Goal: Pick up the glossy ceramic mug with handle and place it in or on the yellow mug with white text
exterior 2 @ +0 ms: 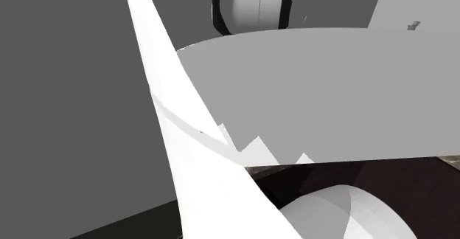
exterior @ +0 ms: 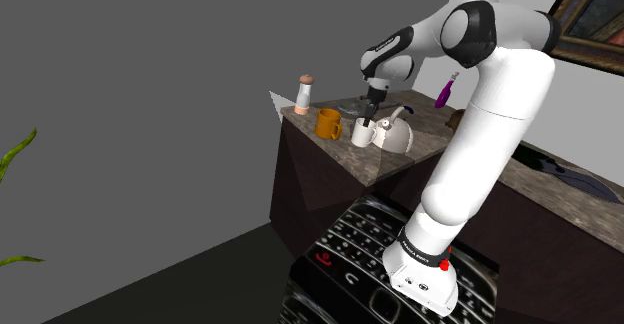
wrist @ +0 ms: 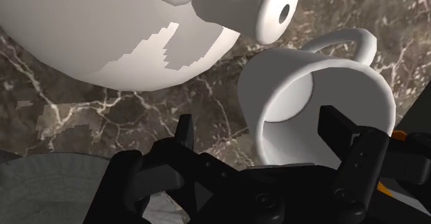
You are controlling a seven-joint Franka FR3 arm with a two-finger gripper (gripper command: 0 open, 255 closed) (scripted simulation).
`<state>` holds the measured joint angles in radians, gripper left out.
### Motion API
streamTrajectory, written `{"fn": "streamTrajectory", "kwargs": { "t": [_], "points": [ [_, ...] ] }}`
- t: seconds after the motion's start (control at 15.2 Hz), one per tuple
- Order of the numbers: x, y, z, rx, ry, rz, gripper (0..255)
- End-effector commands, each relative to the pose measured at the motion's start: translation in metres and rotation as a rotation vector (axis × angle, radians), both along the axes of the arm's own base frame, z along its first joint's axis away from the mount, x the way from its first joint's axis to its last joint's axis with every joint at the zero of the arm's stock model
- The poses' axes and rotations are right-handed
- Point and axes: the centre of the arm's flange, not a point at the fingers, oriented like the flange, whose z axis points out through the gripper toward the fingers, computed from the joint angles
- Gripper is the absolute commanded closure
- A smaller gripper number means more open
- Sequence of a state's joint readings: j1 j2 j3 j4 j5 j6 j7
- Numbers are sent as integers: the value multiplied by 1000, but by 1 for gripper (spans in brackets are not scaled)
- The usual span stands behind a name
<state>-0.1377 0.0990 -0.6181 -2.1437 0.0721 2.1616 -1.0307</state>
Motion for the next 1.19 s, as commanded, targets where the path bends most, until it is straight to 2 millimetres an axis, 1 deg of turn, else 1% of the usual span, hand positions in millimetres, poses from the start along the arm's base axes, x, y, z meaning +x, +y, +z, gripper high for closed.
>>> {"fn": "streamTrajectory", "kwargs": {
  "t": [0.0,0.07,0.53,0.59,1.12],
  "points": [
    [-1,1,-10,0,0,0,0],
    [-1,1,-14,0,0,0,0],
    [-1,1,-14,0,0,0,0],
    [-1,1,-14,0,0,0,255],
    [-1,1,-14,0,0,0,255]
  ]
}}
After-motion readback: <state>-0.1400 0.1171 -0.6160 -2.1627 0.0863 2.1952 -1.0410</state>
